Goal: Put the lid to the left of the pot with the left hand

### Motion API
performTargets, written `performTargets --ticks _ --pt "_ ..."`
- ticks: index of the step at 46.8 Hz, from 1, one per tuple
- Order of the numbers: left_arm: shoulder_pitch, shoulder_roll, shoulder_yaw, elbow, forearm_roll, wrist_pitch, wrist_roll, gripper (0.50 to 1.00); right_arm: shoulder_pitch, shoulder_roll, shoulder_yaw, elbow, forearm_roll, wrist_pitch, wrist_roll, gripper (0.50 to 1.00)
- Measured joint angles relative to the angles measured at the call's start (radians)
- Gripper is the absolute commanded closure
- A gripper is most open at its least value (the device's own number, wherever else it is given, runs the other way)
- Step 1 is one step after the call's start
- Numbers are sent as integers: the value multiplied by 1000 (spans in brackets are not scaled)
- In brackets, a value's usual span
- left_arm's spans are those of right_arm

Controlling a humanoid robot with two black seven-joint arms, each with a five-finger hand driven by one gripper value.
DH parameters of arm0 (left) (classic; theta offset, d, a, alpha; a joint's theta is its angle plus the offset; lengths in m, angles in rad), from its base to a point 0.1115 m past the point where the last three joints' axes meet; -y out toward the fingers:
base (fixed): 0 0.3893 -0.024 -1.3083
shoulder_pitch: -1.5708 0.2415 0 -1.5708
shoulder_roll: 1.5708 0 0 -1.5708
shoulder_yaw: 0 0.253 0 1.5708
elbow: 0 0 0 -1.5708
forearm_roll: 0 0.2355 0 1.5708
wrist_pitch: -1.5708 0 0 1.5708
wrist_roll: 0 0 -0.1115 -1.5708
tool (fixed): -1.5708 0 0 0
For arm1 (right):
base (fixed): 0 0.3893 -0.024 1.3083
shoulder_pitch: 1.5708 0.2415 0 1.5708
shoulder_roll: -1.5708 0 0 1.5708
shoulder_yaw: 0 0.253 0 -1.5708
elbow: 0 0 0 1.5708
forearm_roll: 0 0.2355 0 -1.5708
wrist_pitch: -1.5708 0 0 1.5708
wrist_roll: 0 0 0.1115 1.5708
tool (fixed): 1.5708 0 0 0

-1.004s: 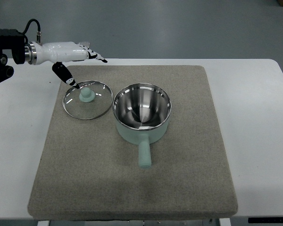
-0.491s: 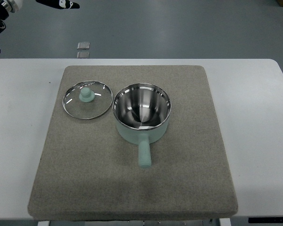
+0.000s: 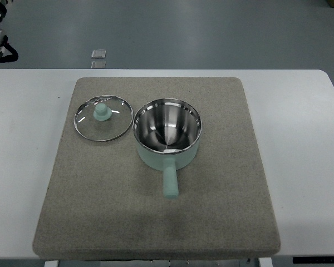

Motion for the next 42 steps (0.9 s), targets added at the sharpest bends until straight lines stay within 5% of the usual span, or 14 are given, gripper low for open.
performTargets --ticks 10,28,42 --pt "47 -30 -1 6 -264 -48 81 506 0 0 0 0 0 0 0 576" --pt "173 -70 -203 112 -302 -341 77 506 0 0 0 0 0 0 0 576" --pt "202 -105 -226 113 -303 -361 76 506 0 0 0 0 0 0 0 576"
